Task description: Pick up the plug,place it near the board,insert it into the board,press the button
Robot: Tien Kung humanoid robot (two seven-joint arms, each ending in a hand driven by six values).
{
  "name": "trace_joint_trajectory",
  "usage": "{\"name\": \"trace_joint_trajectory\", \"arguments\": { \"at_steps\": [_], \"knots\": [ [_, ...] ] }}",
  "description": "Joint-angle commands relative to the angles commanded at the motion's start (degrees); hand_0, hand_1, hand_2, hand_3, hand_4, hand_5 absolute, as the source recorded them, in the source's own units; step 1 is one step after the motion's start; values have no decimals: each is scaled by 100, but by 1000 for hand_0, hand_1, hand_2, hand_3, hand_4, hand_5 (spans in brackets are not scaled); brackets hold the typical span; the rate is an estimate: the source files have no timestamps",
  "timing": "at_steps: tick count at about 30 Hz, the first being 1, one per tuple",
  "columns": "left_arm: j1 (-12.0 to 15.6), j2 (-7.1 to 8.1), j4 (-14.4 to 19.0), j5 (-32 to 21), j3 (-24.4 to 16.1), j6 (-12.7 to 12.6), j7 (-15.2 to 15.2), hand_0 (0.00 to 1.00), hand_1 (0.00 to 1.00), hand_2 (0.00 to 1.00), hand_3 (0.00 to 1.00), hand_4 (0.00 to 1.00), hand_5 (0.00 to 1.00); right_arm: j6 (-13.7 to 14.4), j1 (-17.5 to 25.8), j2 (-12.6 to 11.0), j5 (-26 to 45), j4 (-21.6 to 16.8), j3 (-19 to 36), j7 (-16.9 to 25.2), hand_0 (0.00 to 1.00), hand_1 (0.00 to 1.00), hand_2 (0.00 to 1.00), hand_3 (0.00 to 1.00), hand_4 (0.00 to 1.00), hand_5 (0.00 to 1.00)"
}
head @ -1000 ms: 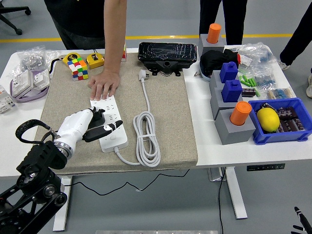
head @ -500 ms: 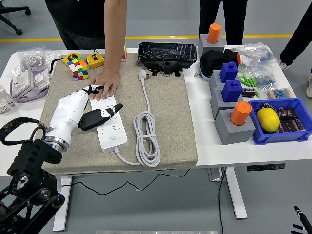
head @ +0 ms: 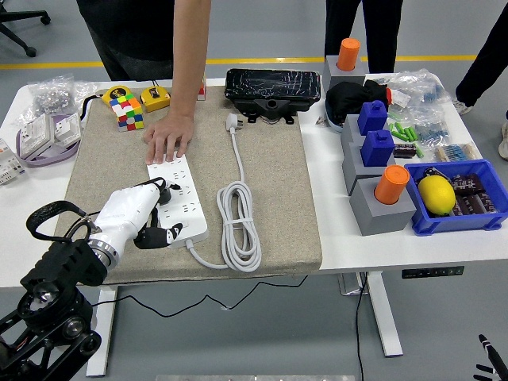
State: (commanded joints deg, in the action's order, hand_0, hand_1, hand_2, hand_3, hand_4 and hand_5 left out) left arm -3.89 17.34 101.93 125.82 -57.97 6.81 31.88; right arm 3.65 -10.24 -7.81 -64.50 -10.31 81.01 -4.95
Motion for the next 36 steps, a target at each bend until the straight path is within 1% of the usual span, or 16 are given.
{"name": "trace_joint_trajectory", "arguments": {
  "at_steps": [1, 4, 7, 9, 20, 26, 27, 36],
  "knots": [
    [-11, 8, 0, 5, 18, 201, 45, 146, 60, 153, 869, 596, 2, 0, 2, 0, -4, 0, 5, -2, 807, 750, 729, 768, 998, 998],
    [-23, 12, 0, 14, 46, 509, 101, 143, 54, 155, 871, 591, 2, -1, 3, -1, -2, 0, 2, -2, 807, 750, 729, 768, 998, 998],
    [-29, 7, 0, 29, 77, 720, 146, 143, 54, 155, 871, 591, 2, -2, 2, 2, 3, 0, -8, 0, 807, 750, 729, 768, 998, 998],
    [-34, 5, 0, 18, 93, 763, 151, 145, 53, 157, 870, 573, 2, -2, 3, 2, 5, 0, -14, 0, 807, 749, 729, 768, 998, 998],
    [-44, 10, 0, 90, 145, 837, 164, 148, 54, 157, 869, 560, 2, 4, 17, -3, 8, 0, -3, -5, 806, 750, 729, 768, 998, 998],
    [-28, 4, 0, 20, 165, 1042, 193, 146, 54, 157, 867, 567, 2, 3, 28, 1, 15, 0, -9, 1, 807, 750, 729, 768, 998, 998],
    [-21, 3, 0, 26, 169, 1042, 189, 147, 53, 158, 813, 559, 2, 3, 28, 2, 17, 0, -11, 3, 807, 750, 729, 768, 998, 998],
    [-56, -13, 0, 61, 147, 933, 121, 147, 53, 157, 799, 546, 2, 6, 10, -7, 28, 0, -11, 6, 807, 749, 729, 768, 998, 998]
  ]
}}
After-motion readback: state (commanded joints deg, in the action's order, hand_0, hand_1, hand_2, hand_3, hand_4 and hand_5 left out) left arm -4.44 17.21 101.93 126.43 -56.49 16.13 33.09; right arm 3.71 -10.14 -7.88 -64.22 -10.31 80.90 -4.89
